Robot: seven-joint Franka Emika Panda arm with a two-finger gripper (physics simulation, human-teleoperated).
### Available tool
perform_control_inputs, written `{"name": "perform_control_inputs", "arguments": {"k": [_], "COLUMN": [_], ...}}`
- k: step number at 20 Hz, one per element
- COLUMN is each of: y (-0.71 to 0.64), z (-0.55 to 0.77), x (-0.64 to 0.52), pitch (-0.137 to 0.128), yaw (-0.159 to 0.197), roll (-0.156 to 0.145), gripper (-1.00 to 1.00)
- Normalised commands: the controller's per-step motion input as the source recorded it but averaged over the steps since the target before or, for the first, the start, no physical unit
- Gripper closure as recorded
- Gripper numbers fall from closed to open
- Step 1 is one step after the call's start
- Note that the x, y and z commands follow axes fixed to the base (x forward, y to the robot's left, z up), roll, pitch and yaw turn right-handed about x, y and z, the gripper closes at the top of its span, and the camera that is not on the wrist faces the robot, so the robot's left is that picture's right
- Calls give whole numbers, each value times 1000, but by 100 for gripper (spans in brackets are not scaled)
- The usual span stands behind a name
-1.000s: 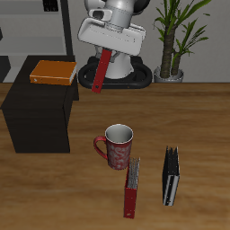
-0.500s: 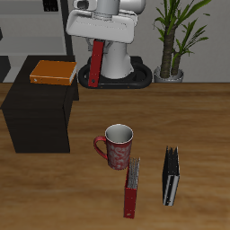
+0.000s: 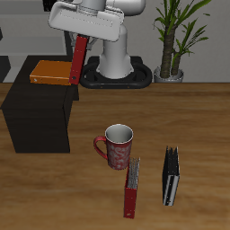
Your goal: Place the orange book flat on top of the shelf and place the left red book flat on top of the shelf
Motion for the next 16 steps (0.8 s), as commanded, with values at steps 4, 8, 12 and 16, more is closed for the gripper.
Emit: {"name": "perform_control_inputs", "arguments": {"k": [4,8,12,16], "y": [-294,-399,-523,-408], "z": [0,-75,-37,-40], "x": [196,137,160,21], "pitch": [8,10,-26,-3], "yaw": [9,39,44,2], "roll": [-69,-132,-120,-99], "gripper": [100,100,100,100]}}
